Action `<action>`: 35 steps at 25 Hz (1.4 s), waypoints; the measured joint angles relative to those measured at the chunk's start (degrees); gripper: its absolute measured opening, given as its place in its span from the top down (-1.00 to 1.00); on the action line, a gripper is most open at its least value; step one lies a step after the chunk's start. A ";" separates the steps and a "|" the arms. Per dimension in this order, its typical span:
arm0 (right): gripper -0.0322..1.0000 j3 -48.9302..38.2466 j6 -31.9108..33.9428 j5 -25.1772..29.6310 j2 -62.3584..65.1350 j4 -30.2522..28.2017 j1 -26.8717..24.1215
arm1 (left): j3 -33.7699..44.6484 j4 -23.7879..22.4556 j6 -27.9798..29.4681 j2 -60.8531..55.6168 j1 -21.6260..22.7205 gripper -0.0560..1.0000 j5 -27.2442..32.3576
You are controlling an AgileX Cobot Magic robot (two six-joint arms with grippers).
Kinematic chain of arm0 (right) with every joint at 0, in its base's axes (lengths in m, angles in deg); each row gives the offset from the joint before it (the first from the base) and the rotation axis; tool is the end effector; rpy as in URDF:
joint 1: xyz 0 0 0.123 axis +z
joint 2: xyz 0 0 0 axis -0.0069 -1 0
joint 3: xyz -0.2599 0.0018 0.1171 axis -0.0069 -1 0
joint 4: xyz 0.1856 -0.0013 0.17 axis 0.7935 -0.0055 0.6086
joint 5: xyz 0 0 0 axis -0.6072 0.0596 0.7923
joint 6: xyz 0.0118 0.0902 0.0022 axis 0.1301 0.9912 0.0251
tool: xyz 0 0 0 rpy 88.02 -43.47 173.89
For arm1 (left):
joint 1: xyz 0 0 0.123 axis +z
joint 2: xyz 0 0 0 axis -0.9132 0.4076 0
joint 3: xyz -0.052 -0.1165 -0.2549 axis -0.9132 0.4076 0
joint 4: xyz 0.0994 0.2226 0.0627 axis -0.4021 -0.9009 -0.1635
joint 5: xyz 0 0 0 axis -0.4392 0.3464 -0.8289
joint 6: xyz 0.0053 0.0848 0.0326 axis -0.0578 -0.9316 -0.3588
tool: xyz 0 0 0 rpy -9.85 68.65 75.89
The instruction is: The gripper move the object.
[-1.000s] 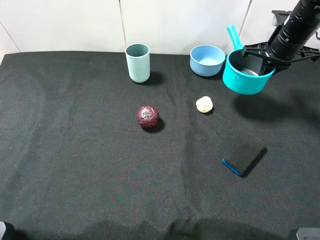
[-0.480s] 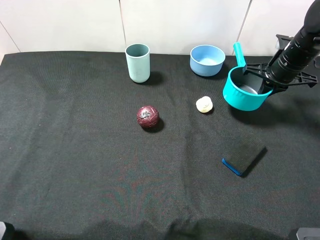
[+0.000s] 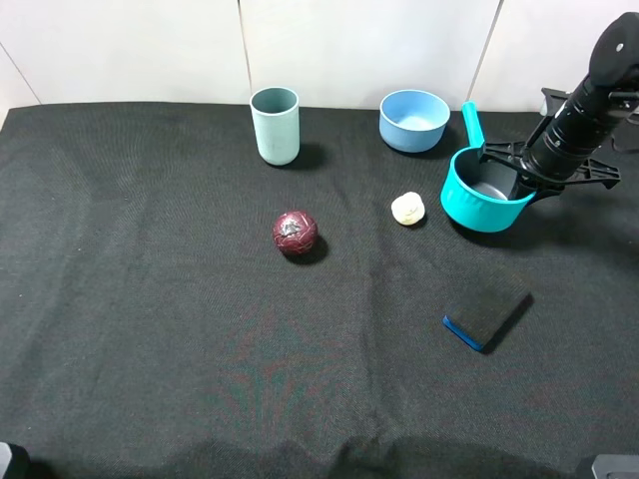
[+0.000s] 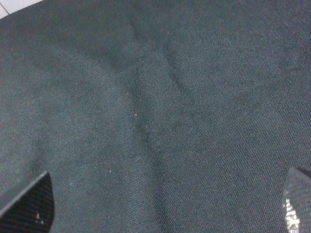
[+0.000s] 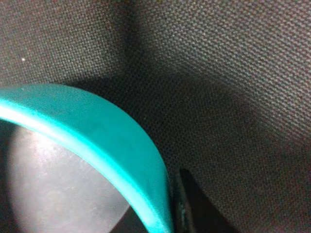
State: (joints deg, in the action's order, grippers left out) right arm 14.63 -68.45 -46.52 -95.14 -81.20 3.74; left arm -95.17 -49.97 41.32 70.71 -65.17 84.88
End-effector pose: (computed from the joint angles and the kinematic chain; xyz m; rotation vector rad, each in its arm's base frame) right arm 0.3532 0.0260 0.1269 0.3489 2.9549 0.1329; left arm -0.0068 -0.0102 0.2748 0.3061 2.0324 0.0469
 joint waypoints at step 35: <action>-0.39 0.00 0.01 -0.11 -0.99 1.44 0.00 | 0.00 0.00 0.00 0.00 0.00 -0.98 0.00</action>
State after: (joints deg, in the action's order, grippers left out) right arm 14.63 -68.44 -46.63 -96.13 -79.77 3.74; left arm -95.17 -49.97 41.32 70.71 -65.17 84.88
